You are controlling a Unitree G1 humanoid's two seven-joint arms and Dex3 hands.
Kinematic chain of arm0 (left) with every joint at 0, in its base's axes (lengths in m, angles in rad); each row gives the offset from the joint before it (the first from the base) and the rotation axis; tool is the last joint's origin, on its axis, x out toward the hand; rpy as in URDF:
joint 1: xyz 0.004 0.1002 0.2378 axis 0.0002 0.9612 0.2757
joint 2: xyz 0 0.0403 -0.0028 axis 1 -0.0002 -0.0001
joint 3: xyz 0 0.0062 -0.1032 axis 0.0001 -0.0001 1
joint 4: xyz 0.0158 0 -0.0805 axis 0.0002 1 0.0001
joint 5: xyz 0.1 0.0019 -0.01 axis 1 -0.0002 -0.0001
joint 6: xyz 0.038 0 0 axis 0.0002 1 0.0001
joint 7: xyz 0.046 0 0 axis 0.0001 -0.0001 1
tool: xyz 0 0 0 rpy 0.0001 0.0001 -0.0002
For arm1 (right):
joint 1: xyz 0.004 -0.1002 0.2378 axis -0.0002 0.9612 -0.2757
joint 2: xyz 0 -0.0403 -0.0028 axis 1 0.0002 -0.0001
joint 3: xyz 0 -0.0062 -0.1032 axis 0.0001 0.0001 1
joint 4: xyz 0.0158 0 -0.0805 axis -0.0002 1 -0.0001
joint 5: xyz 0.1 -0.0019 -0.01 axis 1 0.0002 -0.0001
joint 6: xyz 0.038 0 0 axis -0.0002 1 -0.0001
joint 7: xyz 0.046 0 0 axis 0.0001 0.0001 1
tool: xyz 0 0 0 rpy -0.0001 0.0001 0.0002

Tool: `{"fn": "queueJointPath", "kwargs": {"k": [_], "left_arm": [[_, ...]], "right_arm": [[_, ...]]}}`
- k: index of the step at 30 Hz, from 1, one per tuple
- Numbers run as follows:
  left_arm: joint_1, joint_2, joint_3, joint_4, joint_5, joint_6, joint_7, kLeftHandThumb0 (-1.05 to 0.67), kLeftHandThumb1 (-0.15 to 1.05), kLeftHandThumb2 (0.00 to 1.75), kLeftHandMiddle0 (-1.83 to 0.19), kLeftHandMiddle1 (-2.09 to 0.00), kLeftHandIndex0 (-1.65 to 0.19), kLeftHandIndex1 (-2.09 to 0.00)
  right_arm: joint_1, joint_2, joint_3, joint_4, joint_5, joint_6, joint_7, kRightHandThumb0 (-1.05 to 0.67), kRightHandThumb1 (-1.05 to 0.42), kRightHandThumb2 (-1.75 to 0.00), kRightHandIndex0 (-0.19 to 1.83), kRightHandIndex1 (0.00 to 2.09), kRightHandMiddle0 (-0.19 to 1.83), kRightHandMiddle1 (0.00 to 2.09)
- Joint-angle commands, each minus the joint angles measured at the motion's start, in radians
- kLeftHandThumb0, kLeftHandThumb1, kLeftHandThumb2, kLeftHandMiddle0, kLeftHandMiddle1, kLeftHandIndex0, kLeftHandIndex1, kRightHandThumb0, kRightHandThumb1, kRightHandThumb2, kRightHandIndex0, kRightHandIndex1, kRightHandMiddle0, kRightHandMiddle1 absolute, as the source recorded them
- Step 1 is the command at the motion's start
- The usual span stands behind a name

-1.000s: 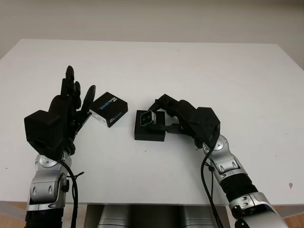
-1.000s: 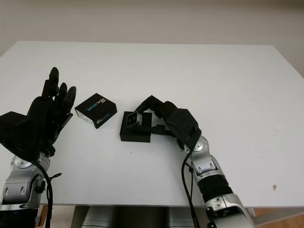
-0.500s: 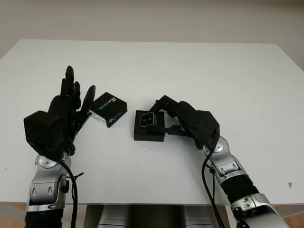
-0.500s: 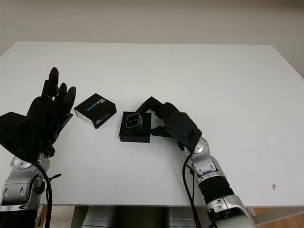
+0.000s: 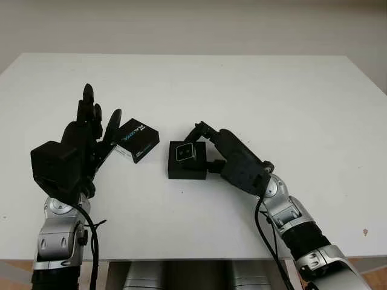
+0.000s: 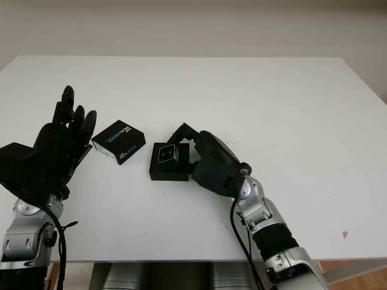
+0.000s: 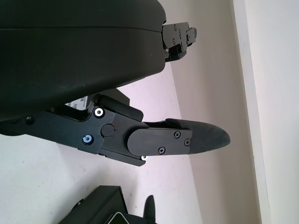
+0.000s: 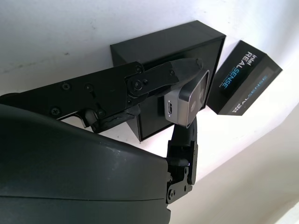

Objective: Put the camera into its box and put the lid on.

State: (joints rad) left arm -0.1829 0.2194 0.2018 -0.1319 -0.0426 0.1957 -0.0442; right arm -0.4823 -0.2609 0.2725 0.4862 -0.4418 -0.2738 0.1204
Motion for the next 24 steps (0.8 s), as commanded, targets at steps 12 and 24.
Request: {"fn": "queueJointPath", "kwargs": {"k": [12,24], "left_arm": [[0.001,0.011,0.005,-0.025,0.003,0.013,0.000,-0.72,1.05,0.38,0.10,-0.06,0.14,-0.06],[0.001,0.011,0.011,-0.026,-0.009,0.021,-0.008,-0.72,1.05,0.39,0.10,-0.05,0.15,-0.05]], "right_arm": [[0.017,-0.065,0.043,-0.101,-0.097,-0.055,-0.040,-0.61,-0.96,-0.05,-0.02,0.02,0.04,0.73],[0.057,-0.169,0.024,-0.393,-0.224,0.028,-0.004,-0.68,-1.05,-0.10,-0.09,0.05,0.08,0.25]]}}
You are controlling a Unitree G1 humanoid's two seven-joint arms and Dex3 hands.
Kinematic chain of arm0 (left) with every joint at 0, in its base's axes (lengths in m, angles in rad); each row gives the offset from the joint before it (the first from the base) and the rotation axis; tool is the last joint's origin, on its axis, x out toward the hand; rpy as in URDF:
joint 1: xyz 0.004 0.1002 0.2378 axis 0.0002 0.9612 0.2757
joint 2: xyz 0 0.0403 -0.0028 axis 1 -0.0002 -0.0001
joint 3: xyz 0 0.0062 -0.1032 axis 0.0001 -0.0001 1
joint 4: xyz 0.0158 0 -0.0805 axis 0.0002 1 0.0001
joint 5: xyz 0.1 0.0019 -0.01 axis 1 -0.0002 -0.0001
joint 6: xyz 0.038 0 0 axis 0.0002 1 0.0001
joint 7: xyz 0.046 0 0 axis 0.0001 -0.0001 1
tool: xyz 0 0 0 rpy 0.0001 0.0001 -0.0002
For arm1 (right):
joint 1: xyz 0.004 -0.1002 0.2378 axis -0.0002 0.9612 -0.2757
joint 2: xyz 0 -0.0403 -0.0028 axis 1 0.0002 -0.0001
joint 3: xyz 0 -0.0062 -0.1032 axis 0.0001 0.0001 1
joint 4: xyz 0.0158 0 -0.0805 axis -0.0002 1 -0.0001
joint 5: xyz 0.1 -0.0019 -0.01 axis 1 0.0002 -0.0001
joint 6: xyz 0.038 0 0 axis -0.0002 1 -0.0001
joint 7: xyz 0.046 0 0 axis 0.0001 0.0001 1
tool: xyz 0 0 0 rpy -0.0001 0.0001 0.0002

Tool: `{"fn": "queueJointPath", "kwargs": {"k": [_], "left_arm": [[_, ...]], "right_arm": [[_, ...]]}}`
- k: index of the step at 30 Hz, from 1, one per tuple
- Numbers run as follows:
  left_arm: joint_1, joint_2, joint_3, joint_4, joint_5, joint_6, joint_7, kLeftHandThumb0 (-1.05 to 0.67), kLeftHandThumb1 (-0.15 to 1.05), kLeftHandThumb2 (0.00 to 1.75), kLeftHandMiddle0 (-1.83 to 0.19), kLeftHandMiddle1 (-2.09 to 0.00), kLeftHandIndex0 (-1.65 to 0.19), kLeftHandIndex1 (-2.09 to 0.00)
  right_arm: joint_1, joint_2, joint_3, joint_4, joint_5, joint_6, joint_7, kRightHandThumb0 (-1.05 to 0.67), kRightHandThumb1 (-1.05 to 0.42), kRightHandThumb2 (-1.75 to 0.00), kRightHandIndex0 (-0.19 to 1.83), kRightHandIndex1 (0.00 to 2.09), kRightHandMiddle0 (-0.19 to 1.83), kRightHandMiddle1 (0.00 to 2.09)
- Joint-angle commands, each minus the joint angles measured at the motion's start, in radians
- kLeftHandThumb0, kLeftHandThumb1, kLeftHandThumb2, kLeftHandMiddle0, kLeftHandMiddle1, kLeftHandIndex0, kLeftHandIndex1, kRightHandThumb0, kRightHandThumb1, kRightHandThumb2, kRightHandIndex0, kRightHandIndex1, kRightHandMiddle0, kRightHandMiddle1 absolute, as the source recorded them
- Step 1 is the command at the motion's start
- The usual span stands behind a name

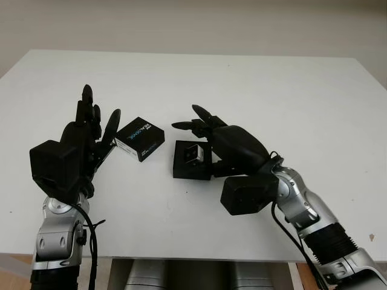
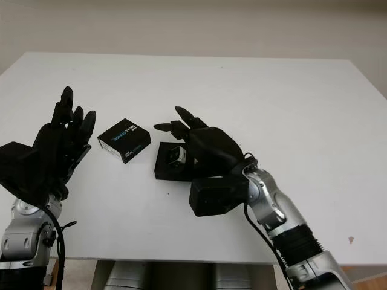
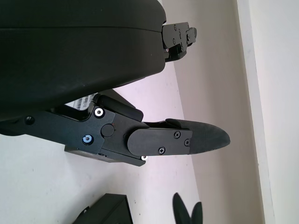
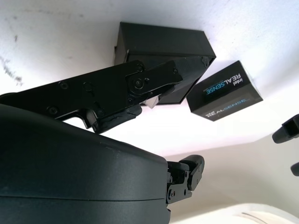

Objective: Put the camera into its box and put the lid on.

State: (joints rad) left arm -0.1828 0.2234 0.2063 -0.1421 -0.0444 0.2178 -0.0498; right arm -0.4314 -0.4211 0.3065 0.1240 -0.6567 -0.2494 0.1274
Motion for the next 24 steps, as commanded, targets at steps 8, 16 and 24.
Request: {"fn": "queueJointPath", "kwargs": {"k": [8,16,24], "left_arm": [[0.004,0.009,0.009,-0.017,-0.012,-0.001,-0.005,-0.72,1.05,0.38,0.10,-0.05,0.14,-0.05],[0.004,0.012,0.005,-0.015,-0.010,-0.002,-0.008,-0.72,1.05,0.38,0.11,-0.05,0.15,-0.05],[0.007,0.002,0.004,-0.016,-0.016,-0.002,-0.005,-0.71,1.05,0.38,0.11,-0.05,0.14,-0.06]], "right_arm": [[0.016,-0.030,-0.012,-0.118,-0.039,0.022,0.011,-0.71,-1.05,-0.11,-0.12,0.04,0.06,0.16],[0.029,-0.033,-0.006,-0.082,-0.091,0.023,-0.038,-0.76,-1.05,-0.10,0.14,0.15,0.20,0.17],[0.001,0.038,-0.022,-0.025,-0.040,0.122,-0.040,-0.74,-0.96,-0.04,0.26,0.18,0.40,0.26]]}}
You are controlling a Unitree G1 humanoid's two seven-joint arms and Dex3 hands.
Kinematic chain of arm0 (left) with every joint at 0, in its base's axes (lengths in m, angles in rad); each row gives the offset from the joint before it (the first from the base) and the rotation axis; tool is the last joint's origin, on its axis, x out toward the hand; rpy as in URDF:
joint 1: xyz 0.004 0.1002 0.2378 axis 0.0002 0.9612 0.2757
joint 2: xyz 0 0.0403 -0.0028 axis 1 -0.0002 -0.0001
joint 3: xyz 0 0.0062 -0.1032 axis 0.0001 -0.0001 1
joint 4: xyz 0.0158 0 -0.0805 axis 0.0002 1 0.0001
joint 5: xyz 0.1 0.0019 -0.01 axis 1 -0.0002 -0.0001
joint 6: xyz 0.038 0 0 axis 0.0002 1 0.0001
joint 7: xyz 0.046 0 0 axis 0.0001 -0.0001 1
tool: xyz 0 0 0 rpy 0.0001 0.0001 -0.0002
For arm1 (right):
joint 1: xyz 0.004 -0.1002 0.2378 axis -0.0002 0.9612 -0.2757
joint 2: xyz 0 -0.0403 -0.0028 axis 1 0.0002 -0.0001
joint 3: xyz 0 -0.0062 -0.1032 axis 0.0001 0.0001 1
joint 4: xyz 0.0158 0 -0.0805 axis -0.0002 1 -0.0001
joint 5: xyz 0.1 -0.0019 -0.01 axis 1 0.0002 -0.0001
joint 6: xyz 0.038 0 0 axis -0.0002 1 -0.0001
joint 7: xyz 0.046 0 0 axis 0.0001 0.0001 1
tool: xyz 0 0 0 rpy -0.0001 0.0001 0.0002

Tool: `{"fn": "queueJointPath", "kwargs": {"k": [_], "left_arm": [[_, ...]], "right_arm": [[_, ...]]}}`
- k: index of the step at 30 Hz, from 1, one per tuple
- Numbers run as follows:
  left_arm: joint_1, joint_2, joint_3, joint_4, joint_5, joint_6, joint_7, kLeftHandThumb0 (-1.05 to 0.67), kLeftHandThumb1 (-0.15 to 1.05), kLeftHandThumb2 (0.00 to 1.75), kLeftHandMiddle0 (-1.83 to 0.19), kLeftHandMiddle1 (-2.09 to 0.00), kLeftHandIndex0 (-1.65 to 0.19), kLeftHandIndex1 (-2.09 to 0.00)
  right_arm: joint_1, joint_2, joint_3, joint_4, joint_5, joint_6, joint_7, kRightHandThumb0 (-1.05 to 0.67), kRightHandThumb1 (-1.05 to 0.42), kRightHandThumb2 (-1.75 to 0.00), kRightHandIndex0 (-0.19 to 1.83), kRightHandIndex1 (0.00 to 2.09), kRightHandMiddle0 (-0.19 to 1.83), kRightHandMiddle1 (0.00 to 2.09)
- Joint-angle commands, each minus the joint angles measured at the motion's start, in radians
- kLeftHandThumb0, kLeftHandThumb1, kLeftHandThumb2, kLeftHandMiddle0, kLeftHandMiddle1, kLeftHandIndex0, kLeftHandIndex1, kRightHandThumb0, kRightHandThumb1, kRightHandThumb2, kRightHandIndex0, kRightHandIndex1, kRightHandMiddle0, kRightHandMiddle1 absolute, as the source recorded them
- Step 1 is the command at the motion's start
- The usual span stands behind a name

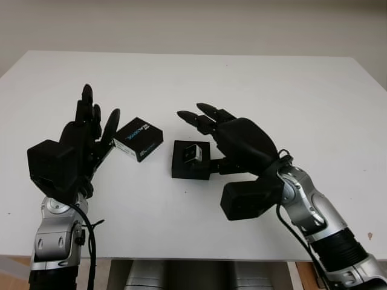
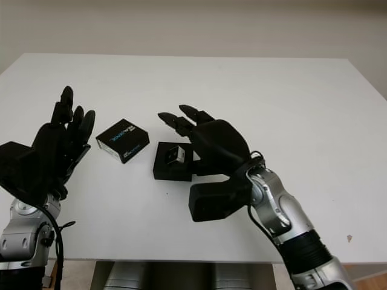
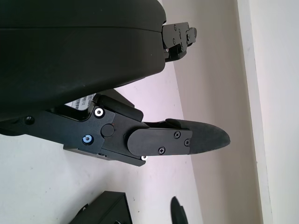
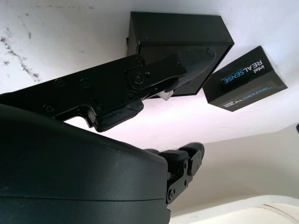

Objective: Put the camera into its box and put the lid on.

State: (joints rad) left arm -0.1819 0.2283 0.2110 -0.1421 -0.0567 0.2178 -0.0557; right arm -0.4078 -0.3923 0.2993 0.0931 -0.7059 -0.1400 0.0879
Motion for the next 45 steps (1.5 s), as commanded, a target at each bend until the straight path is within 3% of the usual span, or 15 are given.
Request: {"fn": "queueJointPath", "kwargs": {"k": [1,5,8,11,34,45], "left_arm": [[0.007,-0.003,-0.001,-0.016,-0.005,-0.004,0.001,-0.71,1.05,0.38,0.11,-0.05,0.14,-0.05],[0.010,-0.002,-0.002,-0.016,0.000,-0.009,0.004,-0.72,1.05,0.38,0.11,-0.05,0.14,-0.05],[0.012,-0.003,-0.006,-0.018,0.001,-0.004,0.003,-0.72,1.05,0.39,0.11,-0.05,0.15,-0.05],[0.011,-0.002,-0.009,-0.014,0.005,-0.011,0.003,-0.72,1.05,0.39,0.11,-0.05,0.15,-0.05],[0.008,0.001,-0.007,-0.018,0.005,-0.005,0.010,-0.73,1.05,0.38,0.10,-0.06,0.15,-0.05],[0.016,0.003,-0.008,-0.023,0.014,-0.008,0.007,-0.72,1.05,0.39,0.11,-0.05,0.15,-0.05]], "right_arm": [[-0.024,0.013,-0.015,0.010,0.012,0.023,-0.001,-0.75,-0.96,-0.04,0.26,0.18,0.41,0.28],[-0.018,0.034,-0.022,0.027,0.021,0.065,-0.025,-0.74,-0.93,-0.04,0.28,0.17,0.45,0.33],[-0.013,0.051,-0.026,0.041,0.022,0.083,-0.058,-0.72,-0.90,-0.05,0.33,0.12,0.36,0.68],[-0.009,0.056,-0.025,0.052,0.024,0.088,-0.072,-0.72,-0.91,-0.06,0.32,0.09,0.33,0.83],[0.045,0.050,0.002,0.003,0.019,0.104,-0.045,-0.78,-0.93,-0.06,0.29,0.06,0.35,0.88],[0.032,0.062,0.033,0.081,-0.059,0.102,-0.170,-0.61,-0.92,-0.05,0.38,0.10,0.45,0.94]]}}
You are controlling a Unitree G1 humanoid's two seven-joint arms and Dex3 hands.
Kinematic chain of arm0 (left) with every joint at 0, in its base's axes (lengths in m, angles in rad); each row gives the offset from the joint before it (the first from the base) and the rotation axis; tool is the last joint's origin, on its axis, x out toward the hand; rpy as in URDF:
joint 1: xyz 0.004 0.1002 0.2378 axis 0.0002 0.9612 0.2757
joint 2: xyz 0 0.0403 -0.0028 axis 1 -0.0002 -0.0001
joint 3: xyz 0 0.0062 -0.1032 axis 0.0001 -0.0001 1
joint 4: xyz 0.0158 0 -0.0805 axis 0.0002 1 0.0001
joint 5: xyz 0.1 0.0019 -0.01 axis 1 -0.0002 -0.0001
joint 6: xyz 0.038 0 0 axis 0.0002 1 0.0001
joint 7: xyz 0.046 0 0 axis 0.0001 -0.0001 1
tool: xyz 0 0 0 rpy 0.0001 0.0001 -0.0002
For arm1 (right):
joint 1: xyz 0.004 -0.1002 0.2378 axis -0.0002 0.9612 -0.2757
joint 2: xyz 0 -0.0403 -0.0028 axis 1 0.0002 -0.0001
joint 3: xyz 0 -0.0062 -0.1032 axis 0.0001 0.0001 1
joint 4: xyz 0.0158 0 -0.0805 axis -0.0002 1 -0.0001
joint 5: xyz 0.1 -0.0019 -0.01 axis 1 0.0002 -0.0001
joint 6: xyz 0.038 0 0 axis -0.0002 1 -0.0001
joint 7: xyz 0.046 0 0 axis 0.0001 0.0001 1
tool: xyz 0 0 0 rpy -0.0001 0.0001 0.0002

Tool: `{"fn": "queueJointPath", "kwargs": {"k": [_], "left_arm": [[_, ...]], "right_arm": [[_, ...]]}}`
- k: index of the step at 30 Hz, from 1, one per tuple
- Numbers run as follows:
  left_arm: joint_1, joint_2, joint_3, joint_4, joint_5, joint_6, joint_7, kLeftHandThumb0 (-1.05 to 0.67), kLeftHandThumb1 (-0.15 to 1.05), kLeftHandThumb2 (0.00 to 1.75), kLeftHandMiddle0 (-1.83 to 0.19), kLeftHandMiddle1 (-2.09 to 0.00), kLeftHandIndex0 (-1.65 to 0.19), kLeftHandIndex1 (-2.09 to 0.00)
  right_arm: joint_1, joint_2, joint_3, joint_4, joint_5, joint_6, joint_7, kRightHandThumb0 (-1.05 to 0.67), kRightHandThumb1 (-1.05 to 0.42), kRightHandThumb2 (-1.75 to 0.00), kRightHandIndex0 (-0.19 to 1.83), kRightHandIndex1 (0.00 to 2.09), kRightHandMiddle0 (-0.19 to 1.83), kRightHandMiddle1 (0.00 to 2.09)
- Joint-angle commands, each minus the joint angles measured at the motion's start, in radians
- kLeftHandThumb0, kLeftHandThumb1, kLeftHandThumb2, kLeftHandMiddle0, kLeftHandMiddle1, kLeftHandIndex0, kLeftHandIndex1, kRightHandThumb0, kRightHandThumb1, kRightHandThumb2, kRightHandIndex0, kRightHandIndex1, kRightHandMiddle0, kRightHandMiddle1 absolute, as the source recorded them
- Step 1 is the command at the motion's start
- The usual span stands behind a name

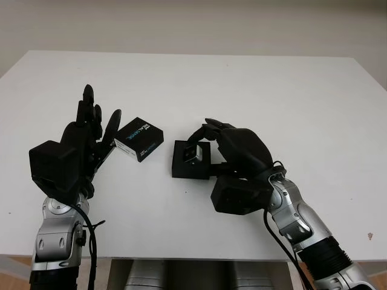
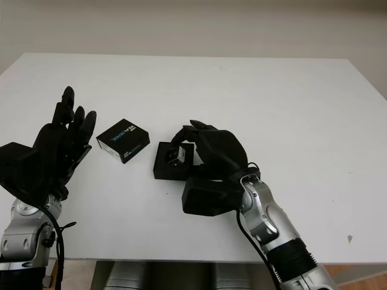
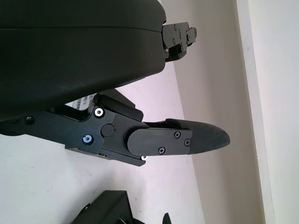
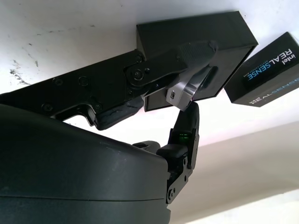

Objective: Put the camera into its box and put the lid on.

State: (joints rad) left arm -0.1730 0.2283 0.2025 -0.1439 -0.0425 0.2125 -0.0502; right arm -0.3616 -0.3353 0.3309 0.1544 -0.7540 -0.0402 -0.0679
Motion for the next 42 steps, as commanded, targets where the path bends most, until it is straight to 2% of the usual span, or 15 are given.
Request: {"fn": "queueJointPath", "kwargs": {"k": [1,9,16,23,32,42], "left_arm": [[0.006,0.001,0.003,-0.018,-0.006,-0.006,0.000,-0.72,1.05,0.38,0.11,-0.05,0.15,-0.05],[0.010,0.005,0.003,-0.018,0.000,-0.008,-0.001,-0.73,1.05,0.38,0.10,-0.05,0.15,-0.06],[0.005,0.006,0.002,-0.011,0.001,-0.008,-0.002,-0.73,1.05,0.38,0.11,-0.05,0.15,-0.05],[0.003,0.004,0.003,-0.011,-0.001,-0.009,0.000,-0.72,1.05,0.38,0.11,-0.05,0.15,-0.05],[0.003,0.004,0.004,-0.010,-0.004,-0.013,-0.003,-0.71,1.05,0.38,0.11,-0.05,0.15,-0.05],[0.004,0.001,0.003,-0.014,0.000,-0.011,0.002,-0.71,1.05,0.38,0.11,-0.05,0.15,-0.05]], "right_arm": [[-0.018,0.006,0.003,0.030,-0.011,0.000,-0.024,-0.60,-0.93,-0.06,0.39,0.10,0.46,0.94],[-0.034,0.029,-0.018,0.045,0.025,0.032,-0.025,-0.55,-0.94,-0.06,0.38,0.08,0.43,0.95],[-0.053,0.055,-0.082,0.000,0.162,0.146,0.113,-0.56,-0.95,-0.06,0.35,0.06,0.37,0.89],[-0.050,0.047,-0.105,-0.097,0.213,0.263,0.222,-0.62,-0.96,-0.06,0.34,0.05,0.37,0.82],[-0.023,0.036,-0.090,-0.161,0.212,0.270,0.250,-0.63,-0.94,-0.05,0.35,0.06,0.39,0.76],[0.028,0.018,-0.044,-0.160,0.168,0.146,0.196,-0.58,-0.93,-0.05,0.33,0.05,0.41,0.70]]}}
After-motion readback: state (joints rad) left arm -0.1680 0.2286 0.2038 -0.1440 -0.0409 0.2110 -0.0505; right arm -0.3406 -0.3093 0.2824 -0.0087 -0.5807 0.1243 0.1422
